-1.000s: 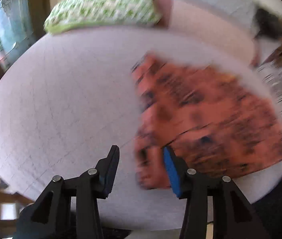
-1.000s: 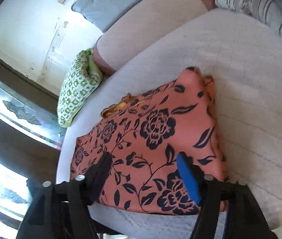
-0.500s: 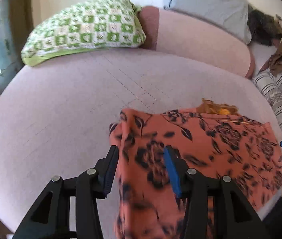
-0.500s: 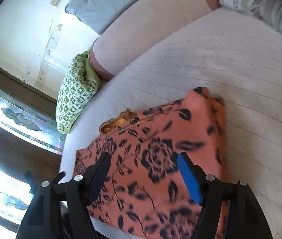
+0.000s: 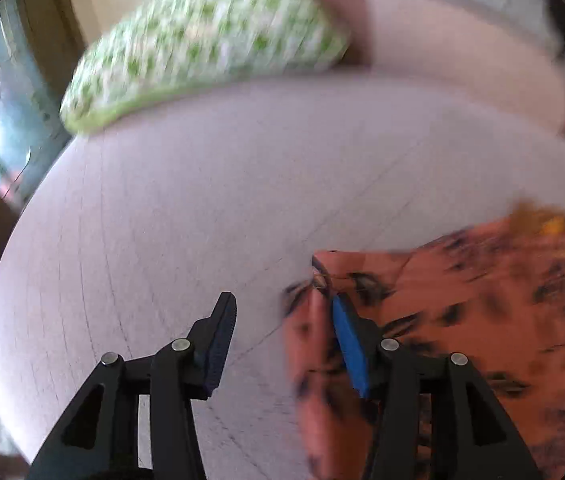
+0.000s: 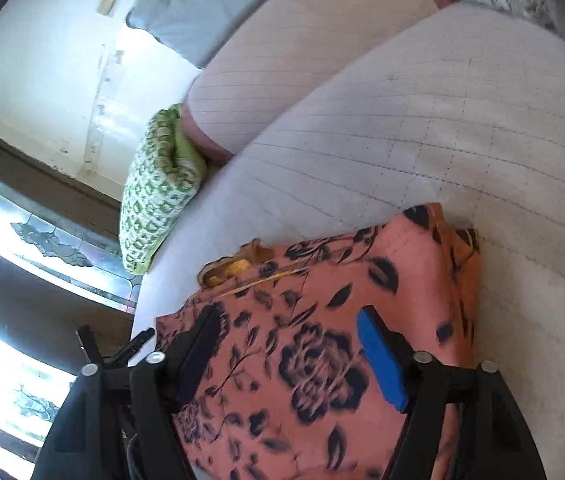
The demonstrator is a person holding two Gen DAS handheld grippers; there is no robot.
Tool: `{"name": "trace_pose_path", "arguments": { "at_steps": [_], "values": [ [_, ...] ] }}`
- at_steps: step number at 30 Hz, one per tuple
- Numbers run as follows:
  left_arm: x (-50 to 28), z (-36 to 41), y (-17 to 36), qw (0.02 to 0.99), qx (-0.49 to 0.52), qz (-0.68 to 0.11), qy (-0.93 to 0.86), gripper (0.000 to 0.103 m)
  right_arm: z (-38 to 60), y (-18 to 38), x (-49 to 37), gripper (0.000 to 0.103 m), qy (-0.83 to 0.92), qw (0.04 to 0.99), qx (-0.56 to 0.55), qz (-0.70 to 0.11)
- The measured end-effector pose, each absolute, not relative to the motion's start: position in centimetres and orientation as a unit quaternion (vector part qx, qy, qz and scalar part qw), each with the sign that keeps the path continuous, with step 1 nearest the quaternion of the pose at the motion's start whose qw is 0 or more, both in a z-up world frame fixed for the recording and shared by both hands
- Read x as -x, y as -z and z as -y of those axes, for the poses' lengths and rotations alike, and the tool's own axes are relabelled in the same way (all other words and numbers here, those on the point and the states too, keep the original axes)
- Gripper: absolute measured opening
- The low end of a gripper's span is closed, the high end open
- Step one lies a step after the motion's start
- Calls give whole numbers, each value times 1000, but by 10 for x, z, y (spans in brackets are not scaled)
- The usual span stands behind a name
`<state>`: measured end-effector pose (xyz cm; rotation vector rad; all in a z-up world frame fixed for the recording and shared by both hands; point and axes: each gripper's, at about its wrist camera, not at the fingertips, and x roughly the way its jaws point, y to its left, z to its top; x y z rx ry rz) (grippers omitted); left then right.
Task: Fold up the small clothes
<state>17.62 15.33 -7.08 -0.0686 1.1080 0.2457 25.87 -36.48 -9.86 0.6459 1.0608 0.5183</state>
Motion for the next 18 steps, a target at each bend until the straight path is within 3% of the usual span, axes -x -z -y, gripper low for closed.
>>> {"name": "trace_pose_path", "arguments": {
  "at_steps": [1, 3, 6, 9, 11, 14, 18],
  "values": [
    [-172, -160, 70, 845, 60, -518, -116, 53, 374, 119, -268, 69, -206, 766, -329, -513],
    [-162, -161, 53, 854, 59, -502, -121, 52, 389, 115, -264, 66, -203, 758, -391, -480],
    [-141, -158, 32, 874, 53, -471, -108, 52, 387, 89, -259, 75, -233, 782, -372, -442],
    [-124, -152, 25, 875, 66, -471, -90, 52, 385, 109, -278, 76, -208, 777, -351, -479],
    [-105, -149, 19, 878, 72, -466, -85, 52, 399, 126, -281, 58, -176, 769, -377, -485],
    [-84, -143, 9, 883, 81, -457, -72, 55, 399, 95, -252, 68, -181, 795, -366, -448],
    [-58, -128, 1, 893, 78, -440, -47, 59, 381, 70, -184, 73, -267, 769, -360, -455]
  ]
}}
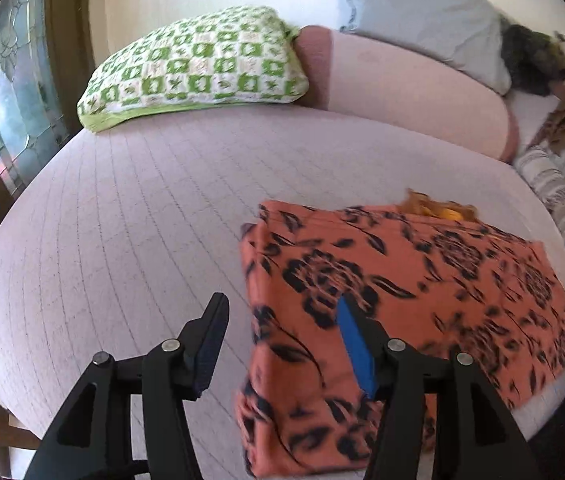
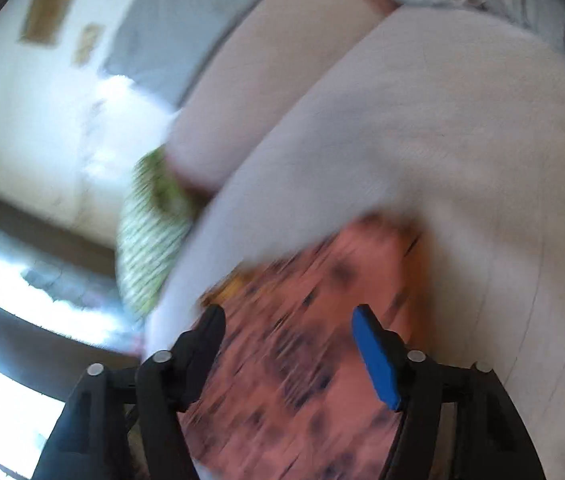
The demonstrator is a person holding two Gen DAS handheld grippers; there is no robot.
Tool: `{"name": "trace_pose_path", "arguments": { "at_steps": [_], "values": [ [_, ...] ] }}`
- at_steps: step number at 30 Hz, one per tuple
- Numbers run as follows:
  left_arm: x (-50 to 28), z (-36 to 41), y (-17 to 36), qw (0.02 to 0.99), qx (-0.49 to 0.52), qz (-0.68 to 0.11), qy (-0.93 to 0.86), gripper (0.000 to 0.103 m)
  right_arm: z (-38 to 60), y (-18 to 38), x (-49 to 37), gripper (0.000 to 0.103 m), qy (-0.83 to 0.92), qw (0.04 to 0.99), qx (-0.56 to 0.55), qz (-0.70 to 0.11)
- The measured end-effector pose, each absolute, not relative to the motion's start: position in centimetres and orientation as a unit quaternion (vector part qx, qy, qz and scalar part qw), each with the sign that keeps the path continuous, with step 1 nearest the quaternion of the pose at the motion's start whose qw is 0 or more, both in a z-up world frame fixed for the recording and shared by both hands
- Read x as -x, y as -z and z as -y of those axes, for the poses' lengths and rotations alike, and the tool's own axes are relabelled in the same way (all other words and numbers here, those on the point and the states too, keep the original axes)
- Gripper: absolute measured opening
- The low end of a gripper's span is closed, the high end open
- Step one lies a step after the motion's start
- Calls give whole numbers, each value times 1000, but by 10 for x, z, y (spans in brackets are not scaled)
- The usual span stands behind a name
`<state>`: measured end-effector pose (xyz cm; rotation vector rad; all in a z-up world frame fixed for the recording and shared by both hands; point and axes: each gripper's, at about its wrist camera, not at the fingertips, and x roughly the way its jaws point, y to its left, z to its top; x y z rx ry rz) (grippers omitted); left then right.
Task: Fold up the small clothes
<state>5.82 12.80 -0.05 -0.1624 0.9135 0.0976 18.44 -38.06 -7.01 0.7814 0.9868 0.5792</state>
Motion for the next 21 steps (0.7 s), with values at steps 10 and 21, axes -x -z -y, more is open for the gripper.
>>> {"name": "trace_pose_path", "arguments": {
  "at_steps": [10, 21],
  "values": [
    [-36, -130, 30, 873, 100, -474, -61, 68, 398, 78, -105, 76, -218, 778, -396, -437],
    [-34, -79, -4, 896, 107, -431, 6, 70, 403, 93, -56, 78, -136, 754, -454, -456]
  ]
}}
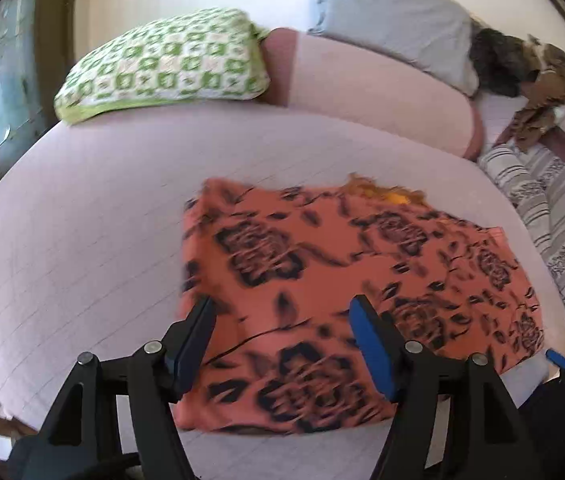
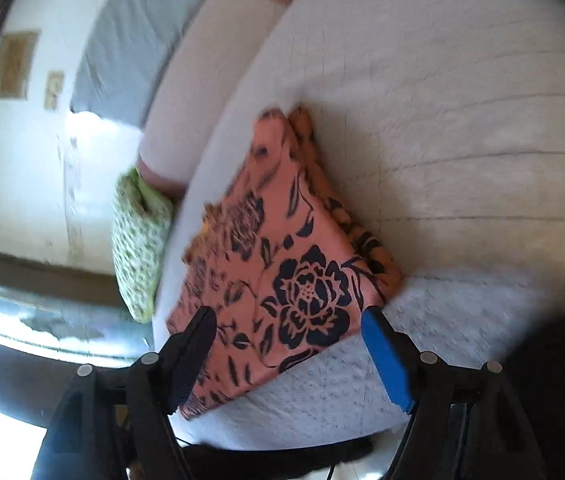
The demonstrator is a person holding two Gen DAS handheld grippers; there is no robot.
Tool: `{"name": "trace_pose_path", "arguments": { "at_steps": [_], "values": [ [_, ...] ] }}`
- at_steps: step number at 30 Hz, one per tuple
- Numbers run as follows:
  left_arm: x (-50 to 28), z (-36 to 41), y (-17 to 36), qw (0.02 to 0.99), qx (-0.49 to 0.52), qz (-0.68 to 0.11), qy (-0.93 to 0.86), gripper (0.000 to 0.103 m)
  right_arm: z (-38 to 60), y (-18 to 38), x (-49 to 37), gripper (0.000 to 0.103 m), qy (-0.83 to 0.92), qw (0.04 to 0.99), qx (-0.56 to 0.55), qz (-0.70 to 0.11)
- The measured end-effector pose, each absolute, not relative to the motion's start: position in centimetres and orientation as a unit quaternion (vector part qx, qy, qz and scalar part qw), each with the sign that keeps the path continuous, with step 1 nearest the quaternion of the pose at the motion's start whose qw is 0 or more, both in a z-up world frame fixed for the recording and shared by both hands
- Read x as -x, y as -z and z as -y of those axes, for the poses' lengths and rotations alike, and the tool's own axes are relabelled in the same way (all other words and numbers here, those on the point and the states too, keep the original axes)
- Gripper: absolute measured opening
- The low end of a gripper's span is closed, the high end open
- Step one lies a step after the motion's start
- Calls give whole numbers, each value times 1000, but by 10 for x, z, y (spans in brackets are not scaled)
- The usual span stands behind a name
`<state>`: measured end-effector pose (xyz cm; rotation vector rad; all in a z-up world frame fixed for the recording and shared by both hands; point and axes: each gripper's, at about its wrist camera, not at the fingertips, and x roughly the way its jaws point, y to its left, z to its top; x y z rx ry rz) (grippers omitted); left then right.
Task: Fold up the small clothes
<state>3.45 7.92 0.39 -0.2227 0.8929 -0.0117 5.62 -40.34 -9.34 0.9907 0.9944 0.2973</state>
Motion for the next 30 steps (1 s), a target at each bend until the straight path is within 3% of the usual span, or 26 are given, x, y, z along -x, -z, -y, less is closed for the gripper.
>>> {"name": "trace_pose_path", "arguments": {
  "at_steps": [6, 13, 15, 16, 21, 25, 27, 28, 30],
  "values": [
    [-68, -37, -5, 896, 108, -427, 63, 70, 414, 126, -71, 79, -77, 722, -481, -491],
    [-88, -17, 16, 881, 97, -457, 71, 70, 422, 132, -81, 77, -59, 742, -498, -445],
    [-91, -12, 20, 880, 89, -461, 72, 70, 418, 126, -85, 54, -67, 757, -467, -451],
    [-93, -11, 21, 880, 86, -462, 72, 70, 416, 125, -90, 10, -82, 756, -460, -459],
    [-94, -8, 18, 887, 74, -450, 73, 70, 399, 81, -79, 11, -101, 808, -390, -430],
    [-104, -3, 40, 870, 53, -487, 64, 70, 403, 125, -88, 23, -76, 759, -382, -522],
    [-105, -6, 41, 869, 60, -488, 65, 70, 413, 114, -82, 52, -82, 770, -393, -496],
    [-105, -8, 38, 874, 63, -477, 62, 70, 420, 100, -78, 80, -77, 788, -384, -475],
    [-107, -10, 32, 881, 64, -464, 63, 70, 431, 79, -78, 83, -69, 815, -375, -437]
  ]
}}
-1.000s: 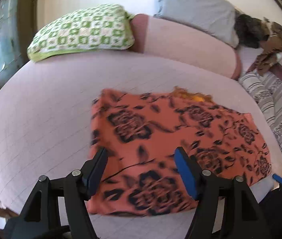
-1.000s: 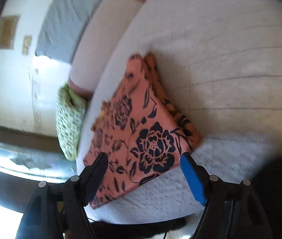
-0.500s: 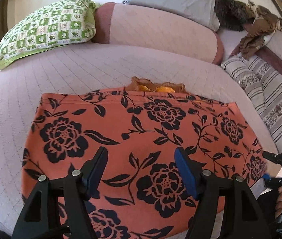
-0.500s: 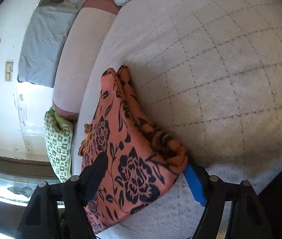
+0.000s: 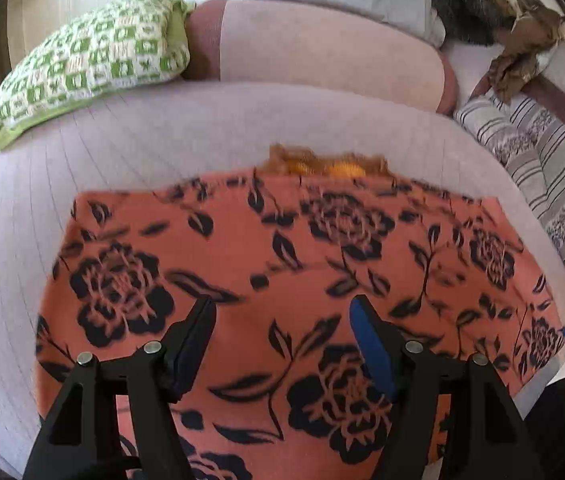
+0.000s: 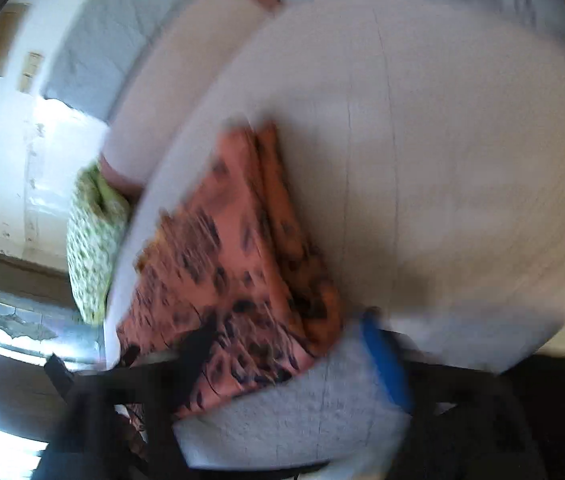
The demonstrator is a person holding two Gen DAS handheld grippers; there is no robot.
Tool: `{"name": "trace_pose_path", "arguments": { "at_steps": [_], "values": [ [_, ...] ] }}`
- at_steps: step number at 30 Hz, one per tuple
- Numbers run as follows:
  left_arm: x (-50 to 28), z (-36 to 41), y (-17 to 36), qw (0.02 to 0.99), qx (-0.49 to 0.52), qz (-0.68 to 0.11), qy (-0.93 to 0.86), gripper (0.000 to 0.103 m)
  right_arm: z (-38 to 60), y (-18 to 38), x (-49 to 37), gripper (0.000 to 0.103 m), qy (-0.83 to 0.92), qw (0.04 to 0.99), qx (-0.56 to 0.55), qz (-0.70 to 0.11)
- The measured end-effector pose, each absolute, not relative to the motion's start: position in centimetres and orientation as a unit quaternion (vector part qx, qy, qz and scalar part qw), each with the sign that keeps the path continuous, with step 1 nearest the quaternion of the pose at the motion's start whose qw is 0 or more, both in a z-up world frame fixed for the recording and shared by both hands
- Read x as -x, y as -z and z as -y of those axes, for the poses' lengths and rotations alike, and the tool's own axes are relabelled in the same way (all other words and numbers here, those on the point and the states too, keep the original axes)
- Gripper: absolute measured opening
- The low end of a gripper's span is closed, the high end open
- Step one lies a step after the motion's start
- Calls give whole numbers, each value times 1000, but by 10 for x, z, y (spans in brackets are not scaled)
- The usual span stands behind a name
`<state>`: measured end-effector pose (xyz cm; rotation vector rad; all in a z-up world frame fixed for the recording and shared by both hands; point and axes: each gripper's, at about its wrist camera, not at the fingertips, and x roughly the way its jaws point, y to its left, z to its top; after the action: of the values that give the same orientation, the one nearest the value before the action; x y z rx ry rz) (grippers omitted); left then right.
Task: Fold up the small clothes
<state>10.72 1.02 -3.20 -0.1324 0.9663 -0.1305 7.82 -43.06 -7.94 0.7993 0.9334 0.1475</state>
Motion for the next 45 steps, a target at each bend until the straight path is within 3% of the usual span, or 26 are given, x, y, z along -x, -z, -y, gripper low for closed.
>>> {"name": "trace_pose_path", "arguments": {
  "at_steps": [7, 9, 10, 12, 15, 17, 19, 21, 22, 23, 30, 31, 32, 33, 37, 39, 41, 44, 45],
  "values": [
    [-120, -15, 50, 871, 70, -483, 53, 70, 420, 88, -173, 83, -145, 812, -298, -480],
    [-119, -14, 53, 872, 63, -482, 55, 70, 404, 108, -189, 66, -180, 783, -291, -519],
    [-119, -12, 54, 873, 58, -480, 57, 70, 393, 117, -194, 27, -180, 776, -265, -544],
    [-118, -12, 54, 874, 51, -479, 61, 70, 391, 110, -189, 15, -182, 781, -269, -533],
    [-117, -15, 55, 876, 54, -475, 67, 70, 397, 83, -170, 14, -177, 810, -288, -479],
    [-118, -15, 57, 877, 51, -474, 66, 70, 397, 121, -180, 20, -148, 777, -287, -540],
    [-116, -15, 55, 876, 47, -476, 67, 70, 400, 125, -178, 26, -158, 774, -309, -530],
    [-115, -18, 49, 877, 58, -472, 70, 70, 402, 110, -174, 44, -165, 785, -303, -515],
    [-114, -20, 47, 877, 63, -471, 69, 70, 405, 100, -172, 74, -160, 798, -300, -498],
    [-114, -23, 45, 878, 68, -469, 70, 70, 407, 94, -174, 86, -153, 809, -293, -486],
    [-117, -32, 54, 877, 73, -471, 65, 70, 404, 112, -241, 85, -129, 806, -278, -506],
    [-116, -30, 54, 878, 64, -469, 66, 70, 399, 112, -248, 77, -144, 807, -273, -503],
    [-116, -29, 54, 879, 59, -468, 67, 71, 393, 109, -252, 20, -159, 806, -268, -504],
    [-115, -29, 55, 880, 55, -466, 70, 71, 390, 107, -254, 12, -160, 804, -264, -509],
    [-112, -30, 58, 885, 55, -456, 77, 71, 393, 81, -245, 11, -145, 838, -264, -455],
    [-110, -28, 60, 888, 48, -451, 78, 71, 395, 109, -255, 13, -121, 820, -271, -490],
    [-110, -26, 59, 887, 38, -453, 80, 71, 402, 131, -256, 19, -126, 805, -305, -493],
    [-108, -34, 53, 884, 57, -457, 85, 71, 410, 112, -246, 33, -116, 813, -325, -469],
    [-107, -38, 50, 883, 67, -458, 84, 71, 409, 106, -245, 32, -111, 821, -313, -464]
  ]
}}
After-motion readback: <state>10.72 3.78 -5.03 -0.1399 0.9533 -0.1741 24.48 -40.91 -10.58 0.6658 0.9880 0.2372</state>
